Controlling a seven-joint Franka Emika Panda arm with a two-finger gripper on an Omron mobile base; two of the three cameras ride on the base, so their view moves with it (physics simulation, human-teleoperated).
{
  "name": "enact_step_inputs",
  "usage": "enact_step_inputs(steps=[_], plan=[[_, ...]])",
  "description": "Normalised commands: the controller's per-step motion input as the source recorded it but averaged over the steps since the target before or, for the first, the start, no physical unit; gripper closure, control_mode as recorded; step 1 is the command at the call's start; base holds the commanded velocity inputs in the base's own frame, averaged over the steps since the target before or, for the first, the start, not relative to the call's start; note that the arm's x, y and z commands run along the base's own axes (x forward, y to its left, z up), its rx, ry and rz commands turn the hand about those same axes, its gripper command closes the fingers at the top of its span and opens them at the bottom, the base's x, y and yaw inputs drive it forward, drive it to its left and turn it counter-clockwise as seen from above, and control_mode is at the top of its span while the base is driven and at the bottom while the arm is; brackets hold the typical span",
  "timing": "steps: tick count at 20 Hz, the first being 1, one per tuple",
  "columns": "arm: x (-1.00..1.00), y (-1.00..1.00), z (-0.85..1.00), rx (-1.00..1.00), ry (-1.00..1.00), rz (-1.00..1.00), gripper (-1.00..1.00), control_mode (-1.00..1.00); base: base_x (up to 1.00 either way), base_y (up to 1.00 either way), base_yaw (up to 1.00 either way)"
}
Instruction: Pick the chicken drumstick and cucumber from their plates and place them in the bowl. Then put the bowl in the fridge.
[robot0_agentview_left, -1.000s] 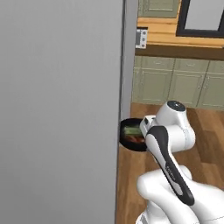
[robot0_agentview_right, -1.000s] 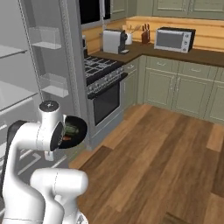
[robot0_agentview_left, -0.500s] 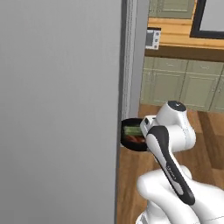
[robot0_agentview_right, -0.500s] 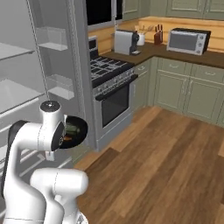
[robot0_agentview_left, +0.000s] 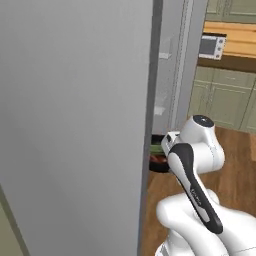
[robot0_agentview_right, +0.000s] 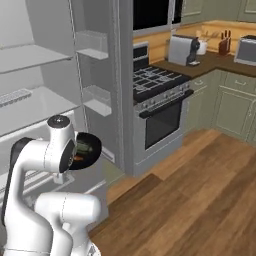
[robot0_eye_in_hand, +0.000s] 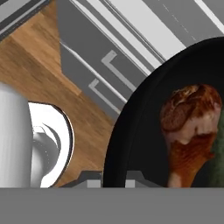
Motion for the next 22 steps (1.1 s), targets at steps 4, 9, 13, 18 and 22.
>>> enact_step_inputs(steps=[4,9,13,18,22], plan=[[0.0,0.0,0.0,0.0,0.0,0.0,1.0,1.0,0.35,-0.21,0.45],[0.0,0.0,0.0,0.0,0.0,0.0,1.0,1.0,0.48,-0.31,0.46],[0.0,0.0,0.0,0.0,0.0,0.0,1.0,1.0,-0.12,-0.06,0.53],[0.0,0.0,0.0,0.0,0.0,0.0,1.0,1.0,0.05,-0.25,0.56],[0.0,0.0,0.0,0.0,0.0,0.0,1.0,1.0,0.01,-0.54,0.57]])
